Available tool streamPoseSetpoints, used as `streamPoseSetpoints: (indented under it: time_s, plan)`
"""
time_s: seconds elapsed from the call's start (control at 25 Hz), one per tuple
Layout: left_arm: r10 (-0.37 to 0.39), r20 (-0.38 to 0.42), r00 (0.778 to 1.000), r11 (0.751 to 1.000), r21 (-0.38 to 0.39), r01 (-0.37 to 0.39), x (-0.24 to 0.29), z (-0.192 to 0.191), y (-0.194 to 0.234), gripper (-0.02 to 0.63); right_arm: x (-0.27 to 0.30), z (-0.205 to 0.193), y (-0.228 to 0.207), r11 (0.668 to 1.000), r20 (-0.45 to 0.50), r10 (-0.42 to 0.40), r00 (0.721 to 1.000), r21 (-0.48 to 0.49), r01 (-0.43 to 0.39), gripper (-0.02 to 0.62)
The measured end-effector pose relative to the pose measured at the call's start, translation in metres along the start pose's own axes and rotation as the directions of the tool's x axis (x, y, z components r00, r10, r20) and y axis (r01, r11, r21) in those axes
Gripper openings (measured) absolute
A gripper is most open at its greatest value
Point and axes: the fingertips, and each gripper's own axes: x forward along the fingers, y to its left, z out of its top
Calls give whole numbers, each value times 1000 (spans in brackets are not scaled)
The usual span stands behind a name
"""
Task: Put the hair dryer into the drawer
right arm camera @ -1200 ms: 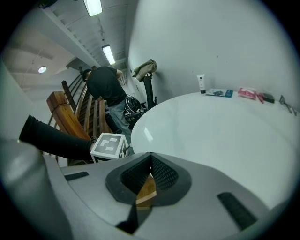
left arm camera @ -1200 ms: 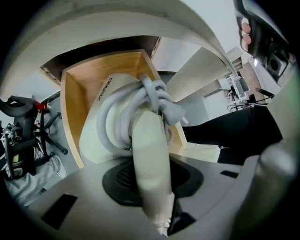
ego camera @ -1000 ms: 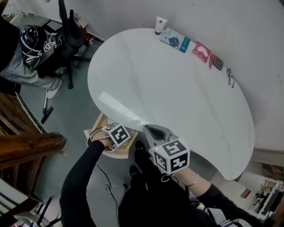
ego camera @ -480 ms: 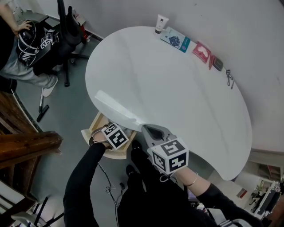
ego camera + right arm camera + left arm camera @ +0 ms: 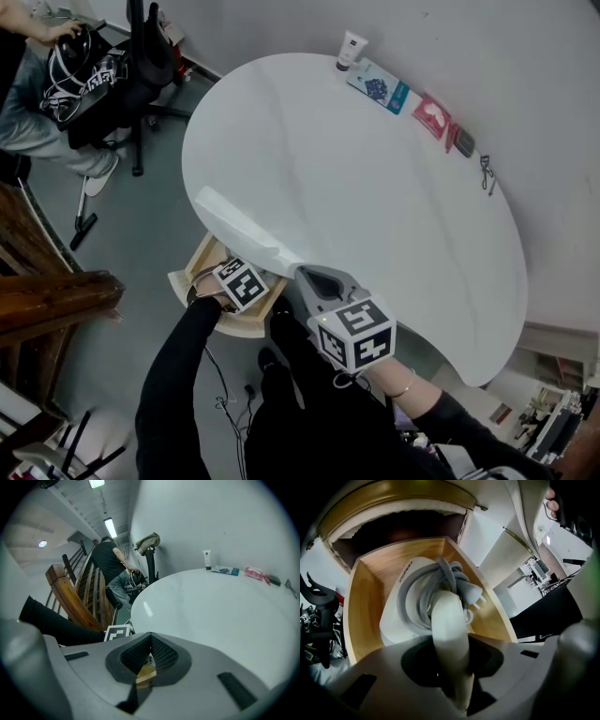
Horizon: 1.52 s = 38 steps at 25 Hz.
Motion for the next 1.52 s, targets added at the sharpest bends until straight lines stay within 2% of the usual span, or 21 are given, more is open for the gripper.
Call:
streamPoseSetpoints:
  time_s: [0.68, 0.96, 1.2, 1.36, 1.44, 1.52]
  plan:
    - [-3, -9, 1000, 1000, -9, 3, 5, -2, 0, 171, 4, -5, 5, 1000, -18, 3, 1000, -6, -4, 2]
    - [52, -21, 998, 998, -19, -53, 2, -4, 10, 229, 4, -7, 6, 1000, -20, 3, 1000, -9, -3, 2]
    - [76, 35, 997, 996, -56, -74, -9, 3, 14, 255, 1, -7, 3, 1000, -15, -1, 1000, -7, 1, 2]
    - [98, 119, 988, 990, -109, -85, -33, 11, 19, 252, -1, -2, 4, 1000, 1, 1, 1000, -8, -1, 2]
    - [115, 176, 978, 985, -150, -89, -51, 14, 21, 236, -3, 0, 5, 1000, 11, 3, 1000, -4, -3, 2]
    - [151, 245, 958, 976, -193, -105, -73, 17, 24, 190, -6, 3, 6, 1000, 24, 8, 1000, -2, -8, 2]
